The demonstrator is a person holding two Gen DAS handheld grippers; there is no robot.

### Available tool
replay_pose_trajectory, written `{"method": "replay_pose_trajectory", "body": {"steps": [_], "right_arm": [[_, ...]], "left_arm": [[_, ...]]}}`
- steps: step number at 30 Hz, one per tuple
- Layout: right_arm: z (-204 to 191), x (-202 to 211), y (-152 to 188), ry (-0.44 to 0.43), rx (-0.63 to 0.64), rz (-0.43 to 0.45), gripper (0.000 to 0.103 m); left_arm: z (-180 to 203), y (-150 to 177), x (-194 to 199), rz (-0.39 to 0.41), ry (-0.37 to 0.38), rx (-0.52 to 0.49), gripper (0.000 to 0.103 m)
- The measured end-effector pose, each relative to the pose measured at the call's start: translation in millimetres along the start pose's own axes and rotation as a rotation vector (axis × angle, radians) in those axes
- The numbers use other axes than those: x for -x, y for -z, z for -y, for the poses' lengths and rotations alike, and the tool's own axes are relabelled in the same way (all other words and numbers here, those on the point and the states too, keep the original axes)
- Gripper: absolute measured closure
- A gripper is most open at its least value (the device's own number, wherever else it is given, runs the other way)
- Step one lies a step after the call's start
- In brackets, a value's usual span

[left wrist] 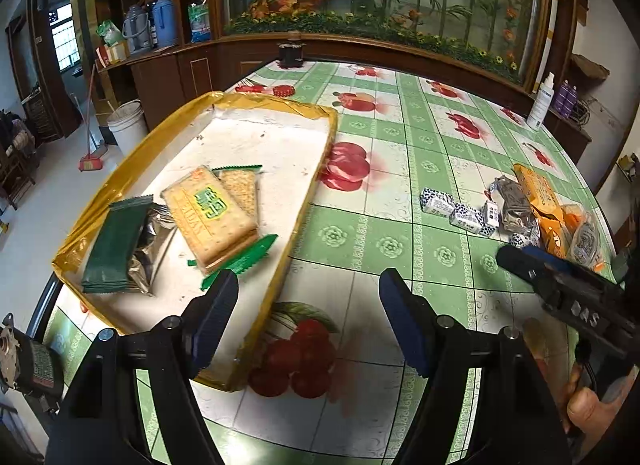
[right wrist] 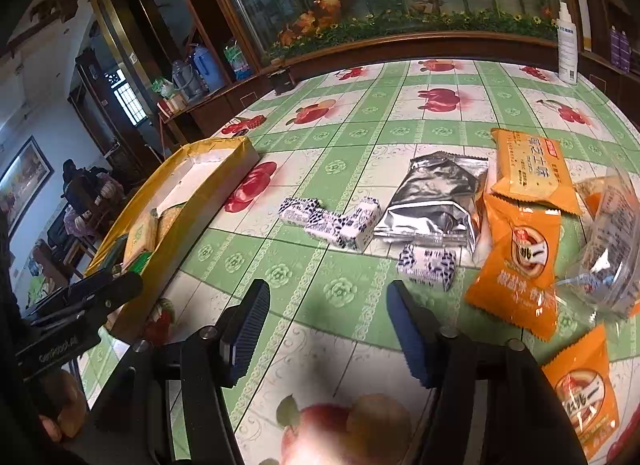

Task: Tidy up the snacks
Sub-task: 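Grasp a small blue-white wrapped candy with the left gripper while the right grasps a white candy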

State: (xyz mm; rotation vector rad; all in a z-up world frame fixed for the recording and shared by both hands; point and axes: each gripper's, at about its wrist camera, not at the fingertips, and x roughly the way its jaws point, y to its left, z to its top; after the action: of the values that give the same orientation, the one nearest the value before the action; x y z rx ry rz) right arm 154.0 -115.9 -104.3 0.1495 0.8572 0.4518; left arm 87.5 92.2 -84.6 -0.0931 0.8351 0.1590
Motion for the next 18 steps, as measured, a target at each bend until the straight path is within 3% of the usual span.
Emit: {"method": "replay_pose_trajectory", "body": {"steps": [2,13,18], "right_arm": [[-0.8,-10.0,-8.7,-0.001,0.001,-0.012,0.058],[23.3,-48.3,-44.6,0.087,-0.051,-0.044,0.061],[21.4,-53.4,-49.7,0.117,0.01,-0.056,0.063]], "left_arm": [[2.0,0.8,-3.6,-0.012,0.01,-0.005,0.03],[37.4,-27.1,-35.7,-0.049,0.084,-0.118,0.03],[68.3,-44.7,-65.2,-0.089,0.117,-0.207,0.03]]}}
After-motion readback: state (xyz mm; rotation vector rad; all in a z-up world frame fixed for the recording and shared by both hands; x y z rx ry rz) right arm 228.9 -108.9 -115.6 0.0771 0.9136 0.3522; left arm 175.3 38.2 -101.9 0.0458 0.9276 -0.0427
